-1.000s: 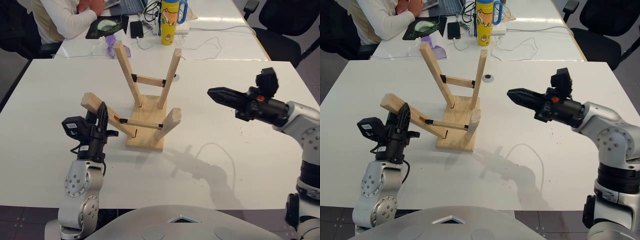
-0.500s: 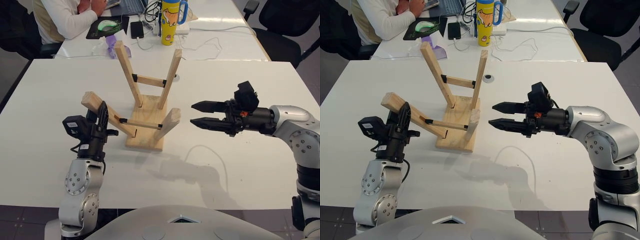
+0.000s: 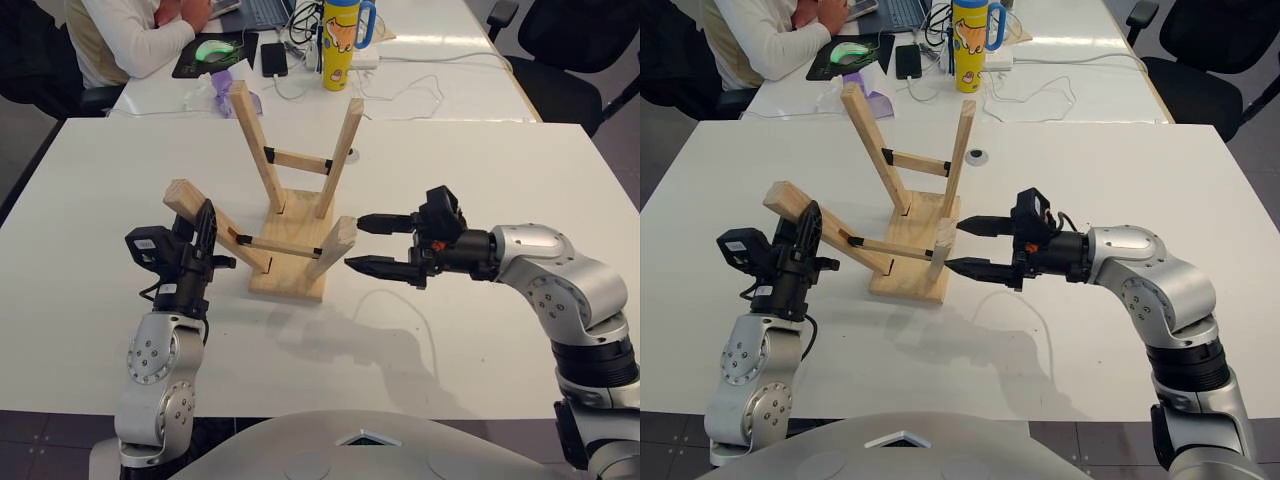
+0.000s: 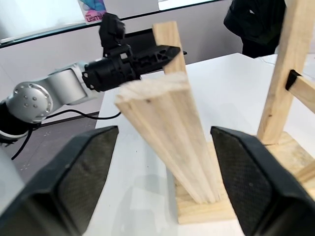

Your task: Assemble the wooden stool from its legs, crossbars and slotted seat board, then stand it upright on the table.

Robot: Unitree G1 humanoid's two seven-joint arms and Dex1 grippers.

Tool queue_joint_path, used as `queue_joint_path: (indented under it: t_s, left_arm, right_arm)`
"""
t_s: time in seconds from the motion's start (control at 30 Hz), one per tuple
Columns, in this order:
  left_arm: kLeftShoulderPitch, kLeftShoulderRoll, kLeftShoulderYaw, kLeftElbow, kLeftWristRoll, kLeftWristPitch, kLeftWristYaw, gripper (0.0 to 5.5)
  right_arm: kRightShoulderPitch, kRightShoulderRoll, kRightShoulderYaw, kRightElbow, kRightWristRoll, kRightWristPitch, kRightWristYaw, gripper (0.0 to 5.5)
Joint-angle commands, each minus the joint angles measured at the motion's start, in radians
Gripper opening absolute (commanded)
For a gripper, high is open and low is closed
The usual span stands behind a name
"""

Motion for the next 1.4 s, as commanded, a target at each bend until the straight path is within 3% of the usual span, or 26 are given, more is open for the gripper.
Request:
queue_joint_path:
  t_s: [0.03, 0.1, 0.33, 0.67, 1.13, 1.4]
  left_arm:
    - [0.029, 0.018, 0.012, 0.037, 0.032, 0.066, 0.007, 1.03]
    - [0.03, 0.018, 0.012, 0.035, 0.032, 0.068, 0.007, 1.03]
    - [0.037, 0.016, 0.012, 0.025, 0.032, 0.075, 0.008, 1.03]
    - [0.054, 0.014, 0.029, 0.035, 0.026, 0.073, 0.005, 1.03]
    - [0.045, 0.131, -0.085, 0.024, 0.188, 0.051, -0.075, 1.04]
    - [0.016, 0.276, -0.205, 0.019, 0.358, 0.017, -0.149, 1.09]
  right_arm:
    - [-0.036, 0.06, 0.014, -0.015, -0.025, -0.021, -0.075, 3.48]
    - [-0.045, 0.078, 0.01, -0.013, -0.023, -0.021, -0.102, 3.48]
    - [-0.036, 0.052, 0.001, -0.022, -0.003, 0.002, -0.082, 2.4]
    - [-0.003, 0.006, -0.034, 0.01, -0.007, -0.015, -0.044, 2.38]
    - [-0.003, 0.019, -0.023, -0.019, 0.009, -0.016, -0.053, 2.38]
    - [-0.065, 0.051, -0.043, -0.08, 0.083, 0.061, -0.133, 2.36]
